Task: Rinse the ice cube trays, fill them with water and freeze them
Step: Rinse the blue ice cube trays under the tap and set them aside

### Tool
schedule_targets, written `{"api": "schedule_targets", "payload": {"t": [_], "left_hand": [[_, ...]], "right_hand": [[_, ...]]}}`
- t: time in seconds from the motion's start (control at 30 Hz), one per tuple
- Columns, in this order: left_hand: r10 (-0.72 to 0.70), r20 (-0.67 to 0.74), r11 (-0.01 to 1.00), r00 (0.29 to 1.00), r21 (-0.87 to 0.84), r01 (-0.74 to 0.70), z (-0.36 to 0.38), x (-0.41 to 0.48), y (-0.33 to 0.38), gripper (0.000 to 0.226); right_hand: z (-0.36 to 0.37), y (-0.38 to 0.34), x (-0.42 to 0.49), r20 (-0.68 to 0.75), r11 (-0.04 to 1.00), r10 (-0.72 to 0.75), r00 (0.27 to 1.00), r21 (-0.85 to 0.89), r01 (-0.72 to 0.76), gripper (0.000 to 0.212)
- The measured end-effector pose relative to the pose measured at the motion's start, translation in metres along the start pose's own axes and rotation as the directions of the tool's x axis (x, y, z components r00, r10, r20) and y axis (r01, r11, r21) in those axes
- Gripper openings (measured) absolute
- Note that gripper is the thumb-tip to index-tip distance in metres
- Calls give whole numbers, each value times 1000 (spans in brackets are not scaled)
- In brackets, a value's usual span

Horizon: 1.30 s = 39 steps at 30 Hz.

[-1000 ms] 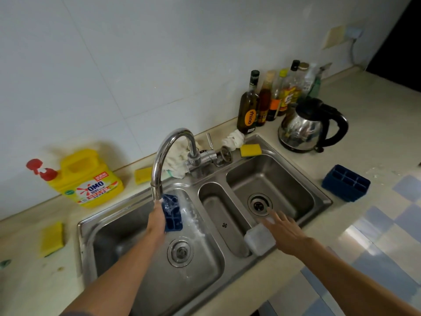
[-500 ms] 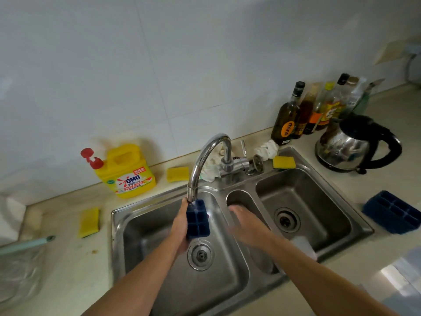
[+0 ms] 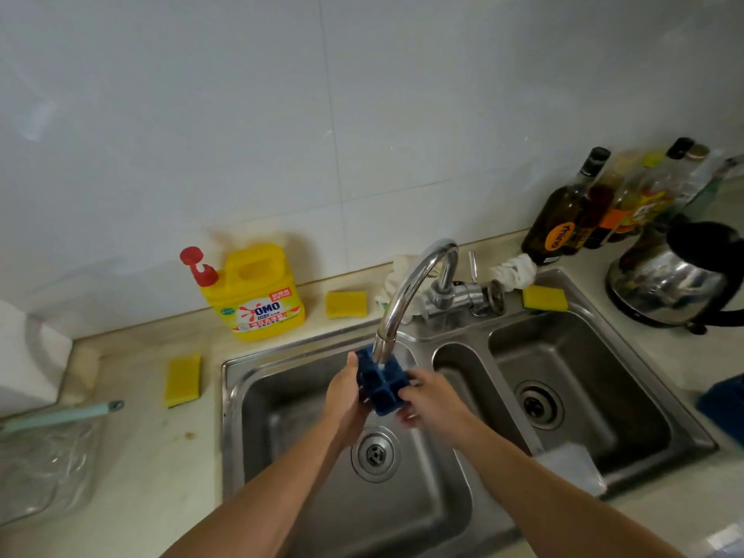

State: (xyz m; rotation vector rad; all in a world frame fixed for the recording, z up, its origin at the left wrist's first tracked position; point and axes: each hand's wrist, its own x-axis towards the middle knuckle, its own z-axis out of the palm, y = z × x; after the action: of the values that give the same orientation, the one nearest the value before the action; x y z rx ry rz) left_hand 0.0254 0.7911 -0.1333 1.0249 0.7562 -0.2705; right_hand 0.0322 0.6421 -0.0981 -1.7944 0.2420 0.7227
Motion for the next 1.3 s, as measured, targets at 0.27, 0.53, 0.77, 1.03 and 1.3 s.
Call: {"api": "schedule_targets", "payload": {"t": [0.27, 0.53, 0.77, 1.03, 1.3], "left_hand": [[-82, 107, 977, 991, 203, 59, -3, -17, -5, 27], [-73, -59, 996, 996, 53, 76, 2, -9, -1, 23], [99, -179, 938, 979, 345, -32, -3, -2, 12, 19], [277, -102, 758, 955, 635, -152, -4, 1, 34, 11], [229, -147, 872, 962, 470, -136, -21, 9, 27, 18]], "right_hand": [[-28, -8, 20, -196, 990, -83, 977, 93, 103, 23], [-22, -7, 22, -61, 984, -163, 985, -85, 157, 29], [-12, -3, 29, 80, 989, 33, 996, 144, -45, 31], [4, 1, 47, 101, 950, 71, 992, 296, -98, 41], [8, -5, 50, 95, 969, 5, 995, 245, -29, 37]]}}
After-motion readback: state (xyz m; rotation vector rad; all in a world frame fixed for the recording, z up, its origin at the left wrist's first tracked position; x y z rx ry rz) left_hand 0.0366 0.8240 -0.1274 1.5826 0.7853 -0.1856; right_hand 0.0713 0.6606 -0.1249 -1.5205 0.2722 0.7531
